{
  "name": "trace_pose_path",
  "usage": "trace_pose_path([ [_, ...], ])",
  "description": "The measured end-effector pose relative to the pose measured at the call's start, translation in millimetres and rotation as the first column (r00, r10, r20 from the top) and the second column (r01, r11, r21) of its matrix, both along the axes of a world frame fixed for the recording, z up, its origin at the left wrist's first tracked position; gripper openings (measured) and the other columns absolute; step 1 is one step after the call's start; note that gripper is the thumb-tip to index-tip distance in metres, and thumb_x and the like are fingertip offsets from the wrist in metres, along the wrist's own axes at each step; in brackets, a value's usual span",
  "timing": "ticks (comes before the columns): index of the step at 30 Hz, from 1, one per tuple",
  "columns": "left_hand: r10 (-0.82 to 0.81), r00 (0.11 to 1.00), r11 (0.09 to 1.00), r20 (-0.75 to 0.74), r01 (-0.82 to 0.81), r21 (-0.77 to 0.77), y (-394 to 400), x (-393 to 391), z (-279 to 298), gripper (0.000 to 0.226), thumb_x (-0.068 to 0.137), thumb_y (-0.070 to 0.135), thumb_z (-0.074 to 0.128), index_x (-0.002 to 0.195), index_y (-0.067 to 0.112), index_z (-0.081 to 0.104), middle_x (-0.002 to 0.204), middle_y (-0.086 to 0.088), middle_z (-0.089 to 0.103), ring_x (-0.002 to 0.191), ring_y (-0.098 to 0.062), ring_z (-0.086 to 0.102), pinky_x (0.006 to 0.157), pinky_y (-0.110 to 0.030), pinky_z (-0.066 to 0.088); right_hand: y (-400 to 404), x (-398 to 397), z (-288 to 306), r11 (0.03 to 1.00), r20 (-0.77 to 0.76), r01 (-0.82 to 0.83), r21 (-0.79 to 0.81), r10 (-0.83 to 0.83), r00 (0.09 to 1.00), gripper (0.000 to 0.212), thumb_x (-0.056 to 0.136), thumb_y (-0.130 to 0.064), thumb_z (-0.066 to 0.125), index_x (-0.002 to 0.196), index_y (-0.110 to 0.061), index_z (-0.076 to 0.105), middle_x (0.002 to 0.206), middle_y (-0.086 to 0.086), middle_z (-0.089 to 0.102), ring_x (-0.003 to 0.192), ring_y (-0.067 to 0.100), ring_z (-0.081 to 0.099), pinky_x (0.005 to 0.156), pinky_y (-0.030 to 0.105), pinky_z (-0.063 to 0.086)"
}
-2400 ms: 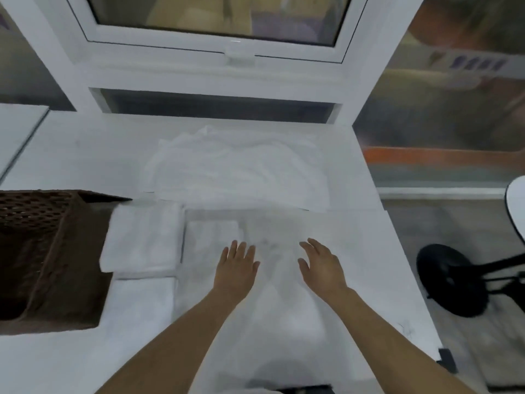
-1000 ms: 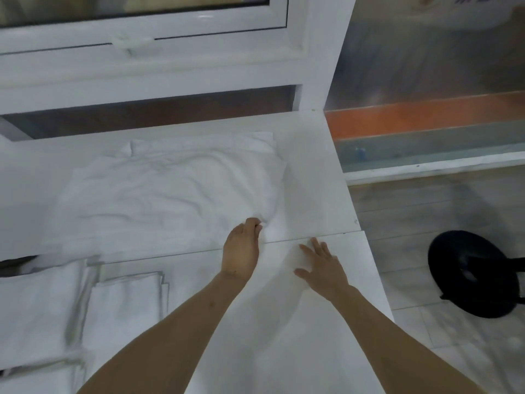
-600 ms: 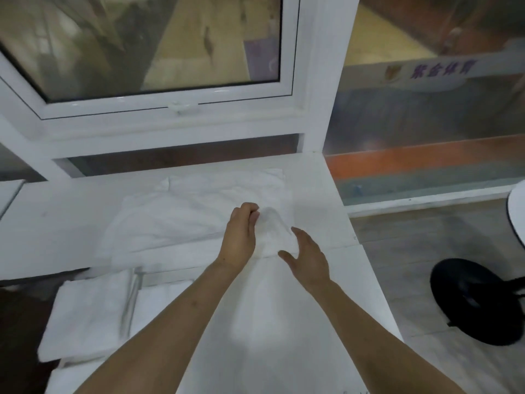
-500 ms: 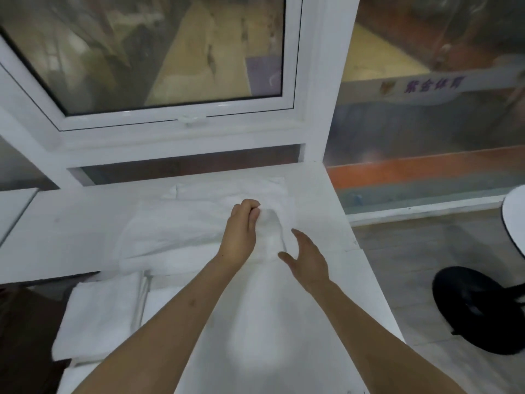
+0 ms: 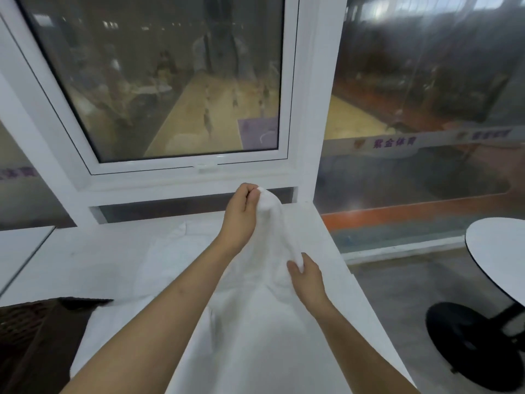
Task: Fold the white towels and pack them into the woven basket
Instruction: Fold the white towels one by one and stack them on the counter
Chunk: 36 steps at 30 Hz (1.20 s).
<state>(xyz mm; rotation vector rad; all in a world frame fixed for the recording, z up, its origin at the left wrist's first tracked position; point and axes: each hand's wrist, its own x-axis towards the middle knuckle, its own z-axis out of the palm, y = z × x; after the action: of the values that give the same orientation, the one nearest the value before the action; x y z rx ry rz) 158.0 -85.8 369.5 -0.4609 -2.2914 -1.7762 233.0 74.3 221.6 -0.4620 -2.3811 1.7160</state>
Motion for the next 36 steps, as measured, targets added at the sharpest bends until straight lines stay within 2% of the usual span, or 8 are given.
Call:
trace_pose_path([
  [4, 0.057, 0.998, 0.993, -0.013, -0.056, 0.101, -11.4, -0.5, 31.2, 0.02, 0.106, 0.024, 0.039, 0.096, 0.02, 0.056, 0.091, 0.012, 0.059, 0.075, 0.007, 0.052, 0.069, -0.01, 0.042, 15.5, 16.9, 49.2, 0.996, -0.11, 0.022, -0.091, -0.032, 0.993, 0.007, 0.101, -0.021, 0.054, 0.102, -0.026, 0.059, 0.093, -0.004, 0.065, 0.082, 0.018, 0.062, 0.066, 0.025, 0.048],
  [7, 0.077, 0.996, 0.984, -0.037, -0.07, 0.162, -18.7, -4.8, 57.4, 0.022, 0.107, 0.026, 0.039, 0.09, 0.021, 0.052, 0.084, 0.012, 0.052, 0.068, 0.006, 0.048, 0.069, -0.02, 0.04, 22.4, 26.2, 87.7, 0.994, -0.214, -0.013, -0.109, -0.011, 0.977, 0.009, 0.098, -0.027, 0.063, 0.1, -0.035, 0.058, 0.097, -0.011, 0.066, 0.088, 0.011, 0.064, 0.077, 0.028, 0.049],
  [11, 0.081, 0.996, 0.981, -0.048, -0.071, 0.182, -27.5, -13.8, 82.8, 0.027, 0.106, 0.033, 0.04, 0.081, 0.021, 0.044, 0.079, 0.009, 0.043, 0.07, -0.007, 0.04, 0.067, -0.029, 0.036, 24.7, 34.8, 134.6, 0.996, -0.242, -0.059, 0.067, 0.074, 0.968, 0.036, 0.08, -0.037, 0.084, 0.101, -0.032, 0.056, 0.095, -0.008, 0.067, 0.083, 0.011, 0.064, 0.071, 0.03, 0.051],
  [18, 0.096, 0.995, 0.982, -0.035, -0.089, 0.168, -44.2, -22.5, 80.0, 0.026, 0.106, 0.03, 0.039, 0.081, 0.023, 0.045, 0.08, 0.009, 0.044, 0.073, -0.01, 0.041, 0.069, -0.031, 0.036, 50.5, 33.3, 160.2, 0.928, -0.175, -0.167, 0.334, 0.235, 0.956, 0.049, 0.086, -0.015, 0.065, 0.113, -0.044, 0.035, 0.103, 0.0, 0.059, 0.089, 0.023, 0.062, 0.074, 0.044, 0.056],
  [22, 0.0, 1.0, 0.984, 0.001, 0.0, 0.179, -57.2, -27.4, 65.5, 0.017, 0.105, 0.028, 0.04, 0.102, 0.019, 0.055, 0.097, 0.008, 0.056, 0.085, -0.01, 0.051, 0.075, -0.03, 0.043, 72.3, 28.6, 154.3, 0.897, -0.182, -0.195, 0.396, 0.285, 0.941, 0.029, 0.094, -0.016, 0.059, 0.105, -0.037, 0.042, 0.09, -0.004, 0.059, 0.083, 0.025, 0.056, 0.068, 0.034, 0.045],
  [28, -0.241, 0.95, 0.969, 0.199, 0.247, -0.007, -87.9, -37.3, 34.1, 0.026, 0.103, 0.052, 0.047, 0.127, 0.045, 0.052, 0.126, 0.003, 0.057, 0.112, -0.018, 0.062, 0.096, -0.042, 0.053, 93.7, 17.2, 152.5, 0.929, -0.144, -0.175, 0.327, 0.232, 0.962, 0.008, 0.097, -0.027, 0.068, 0.09, -0.029, 0.065, 0.085, -0.012, 0.072, 0.073, 0.004, 0.062, 0.065, 0.024, 0.045],
  [32, -0.326, 0.875, 0.945, 0.357, 0.314, 0.093, -103.7, -49.0, 2.7, 0.029, 0.101, 0.034, 0.058, 0.129, 0.036, 0.06, 0.132, -0.001, 0.06, 0.121, -0.024, 0.061, 0.106, -0.043, 0.048, 112.5, 15.2, 141.2, 0.911, -0.051, -0.397, 0.116, 0.404, 0.913, 0.01, 0.095, -0.028, 0.072, 0.095, -0.019, 0.068, 0.096, 0.013, 0.075, 0.079, 0.017, 0.065, 0.071, 0.033, 0.048],
  [36, -0.233, 0.9, 0.943, 0.37, 0.302, -0.141, -102.9, -45.7, -31.9, 0.019, 0.102, 0.029, 0.059, 0.118, 0.026, 0.068, 0.116, 0.005, 0.071, 0.108, -0.016, 0.067, 0.096, -0.036, 0.054, 124.9, 0.3, 110.3, 0.893, 0.072, -0.444, 0.068, 0.439, 0.895, 0.017, 0.092, -0.032, 0.074, 0.097, -0.016, 0.07, 0.094, 0.012, 0.074, 0.079, 0.018, 0.065, 0.071, 0.036, 0.046],
])
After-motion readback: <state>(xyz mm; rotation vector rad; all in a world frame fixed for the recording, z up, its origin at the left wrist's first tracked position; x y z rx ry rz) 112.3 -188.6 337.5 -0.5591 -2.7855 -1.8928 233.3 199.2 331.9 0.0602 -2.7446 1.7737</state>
